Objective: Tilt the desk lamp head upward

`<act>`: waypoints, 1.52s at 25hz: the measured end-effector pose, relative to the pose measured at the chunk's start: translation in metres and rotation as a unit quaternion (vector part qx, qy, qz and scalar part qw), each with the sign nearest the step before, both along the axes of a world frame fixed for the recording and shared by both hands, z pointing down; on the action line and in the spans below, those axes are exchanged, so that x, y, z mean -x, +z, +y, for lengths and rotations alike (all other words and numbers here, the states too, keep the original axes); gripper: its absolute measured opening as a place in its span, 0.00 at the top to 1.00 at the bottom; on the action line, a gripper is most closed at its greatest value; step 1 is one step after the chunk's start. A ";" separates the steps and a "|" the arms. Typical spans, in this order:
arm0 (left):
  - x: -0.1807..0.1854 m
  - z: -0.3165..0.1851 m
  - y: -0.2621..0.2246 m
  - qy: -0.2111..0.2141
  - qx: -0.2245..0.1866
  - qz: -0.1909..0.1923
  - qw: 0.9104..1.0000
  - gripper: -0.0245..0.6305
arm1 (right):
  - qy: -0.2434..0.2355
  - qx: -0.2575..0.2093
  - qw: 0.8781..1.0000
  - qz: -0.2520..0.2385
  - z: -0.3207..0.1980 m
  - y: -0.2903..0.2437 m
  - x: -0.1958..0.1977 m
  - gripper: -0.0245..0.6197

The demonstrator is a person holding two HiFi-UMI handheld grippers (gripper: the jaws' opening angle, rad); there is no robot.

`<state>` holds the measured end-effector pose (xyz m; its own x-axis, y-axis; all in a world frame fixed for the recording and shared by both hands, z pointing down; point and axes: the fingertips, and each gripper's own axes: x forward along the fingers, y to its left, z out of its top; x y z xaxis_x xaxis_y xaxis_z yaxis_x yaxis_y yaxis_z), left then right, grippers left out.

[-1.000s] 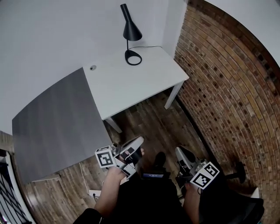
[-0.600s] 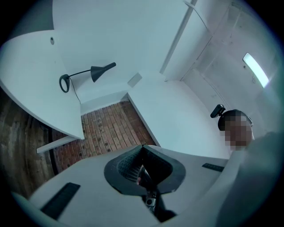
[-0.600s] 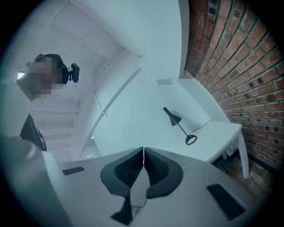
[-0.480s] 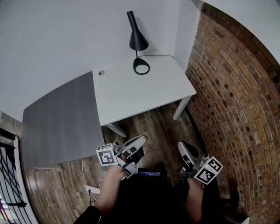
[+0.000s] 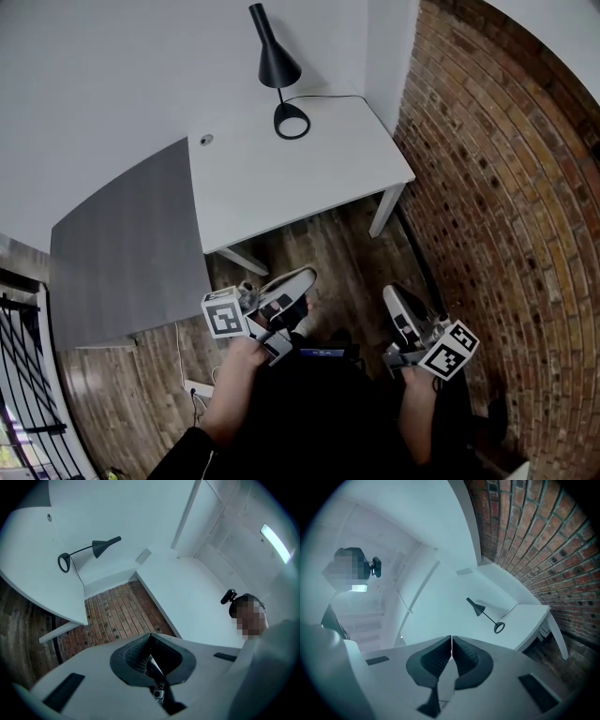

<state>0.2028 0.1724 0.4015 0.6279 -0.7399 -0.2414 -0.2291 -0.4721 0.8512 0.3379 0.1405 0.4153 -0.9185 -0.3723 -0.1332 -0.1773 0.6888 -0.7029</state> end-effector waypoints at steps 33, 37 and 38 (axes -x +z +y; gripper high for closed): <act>0.173 -0.167 0.021 -0.024 -0.028 0.119 0.992 0.95 | 0.001 -0.011 0.993 0.121 -0.140 -0.008 0.162 0.94; 0.189 -0.179 0.026 -0.026 -0.025 0.132 0.991 0.95 | 0.010 -0.009 0.991 0.132 -0.150 -0.005 0.171 0.94; 0.190 -0.180 0.026 -0.026 -0.027 0.135 0.990 0.95 | 0.011 -0.006 0.991 0.133 -0.152 -0.005 0.172 0.94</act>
<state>0.0123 -0.0079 0.4275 0.4966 -0.7510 -0.4351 -0.0220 -0.5121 0.8587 0.1655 -0.0113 0.4108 -0.9131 -0.3932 0.1077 -0.3705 0.6904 -0.6214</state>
